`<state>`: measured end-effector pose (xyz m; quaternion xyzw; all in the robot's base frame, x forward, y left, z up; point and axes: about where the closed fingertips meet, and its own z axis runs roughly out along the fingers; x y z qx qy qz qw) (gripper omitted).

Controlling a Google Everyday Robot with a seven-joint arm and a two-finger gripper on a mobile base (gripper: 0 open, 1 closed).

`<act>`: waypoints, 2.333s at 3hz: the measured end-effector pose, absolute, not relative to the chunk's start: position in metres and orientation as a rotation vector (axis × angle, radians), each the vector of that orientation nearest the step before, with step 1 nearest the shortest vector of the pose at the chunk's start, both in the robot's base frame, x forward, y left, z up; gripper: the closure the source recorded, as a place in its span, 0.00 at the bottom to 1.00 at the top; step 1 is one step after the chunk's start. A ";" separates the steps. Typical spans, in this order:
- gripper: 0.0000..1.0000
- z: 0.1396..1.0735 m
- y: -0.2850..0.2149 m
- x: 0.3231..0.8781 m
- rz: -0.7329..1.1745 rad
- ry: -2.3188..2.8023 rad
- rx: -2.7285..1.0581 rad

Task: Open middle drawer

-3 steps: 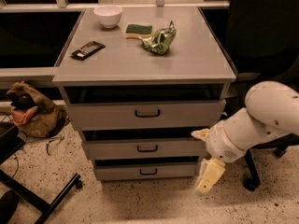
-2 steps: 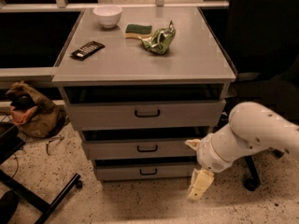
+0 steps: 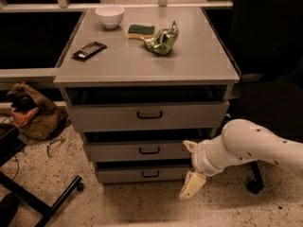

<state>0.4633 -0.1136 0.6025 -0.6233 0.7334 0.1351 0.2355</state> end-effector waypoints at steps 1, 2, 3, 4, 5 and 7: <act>0.00 0.603 -0.114 0.463 0.371 2.012 -1.710; 0.00 0.582 -0.107 0.481 0.406 1.961 -1.718; 0.00 0.554 -0.094 0.514 0.432 1.874 -1.699; 0.00 0.539 -0.083 0.534 0.420 1.823 -1.695; 0.00 0.537 -0.082 0.535 0.421 1.821 -1.693; 0.00 0.500 -0.070 0.551 0.398 1.802 -1.682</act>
Offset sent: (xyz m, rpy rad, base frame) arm 0.0537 0.0166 -0.0593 0.1108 -0.0347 0.0874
